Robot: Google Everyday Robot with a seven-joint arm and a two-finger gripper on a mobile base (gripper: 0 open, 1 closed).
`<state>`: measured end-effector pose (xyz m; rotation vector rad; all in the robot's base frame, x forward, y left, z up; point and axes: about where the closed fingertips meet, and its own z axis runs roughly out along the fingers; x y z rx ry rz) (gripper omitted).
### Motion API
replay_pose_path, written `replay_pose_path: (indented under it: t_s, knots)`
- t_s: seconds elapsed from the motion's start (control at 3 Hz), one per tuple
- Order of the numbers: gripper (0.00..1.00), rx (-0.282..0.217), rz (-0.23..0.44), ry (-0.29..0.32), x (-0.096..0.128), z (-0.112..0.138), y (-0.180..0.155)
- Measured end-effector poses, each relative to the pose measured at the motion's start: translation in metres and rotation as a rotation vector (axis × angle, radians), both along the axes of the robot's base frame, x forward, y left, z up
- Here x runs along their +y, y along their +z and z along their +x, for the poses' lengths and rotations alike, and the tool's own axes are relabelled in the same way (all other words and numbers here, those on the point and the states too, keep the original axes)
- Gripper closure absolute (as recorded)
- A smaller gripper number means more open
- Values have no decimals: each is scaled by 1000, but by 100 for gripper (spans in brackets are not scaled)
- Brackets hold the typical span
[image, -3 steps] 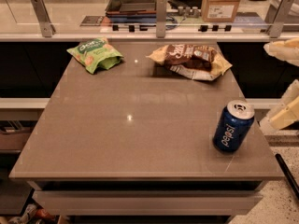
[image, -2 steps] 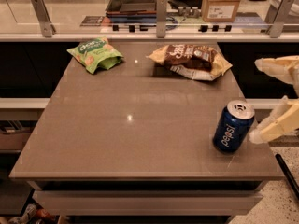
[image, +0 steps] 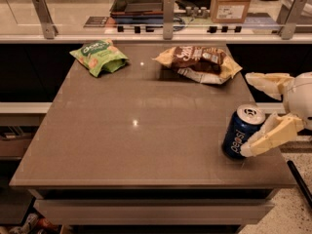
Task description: Move pepsi can near green rice chip bag
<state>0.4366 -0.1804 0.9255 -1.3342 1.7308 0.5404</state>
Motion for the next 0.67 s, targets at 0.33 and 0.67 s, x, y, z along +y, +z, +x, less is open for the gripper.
replay_pose_path:
  t_s: [0.33, 0.67]
  knots:
    - [0, -12, 58, 6, 5, 0, -11]
    - [0, -18, 91, 9, 7, 0, -16]
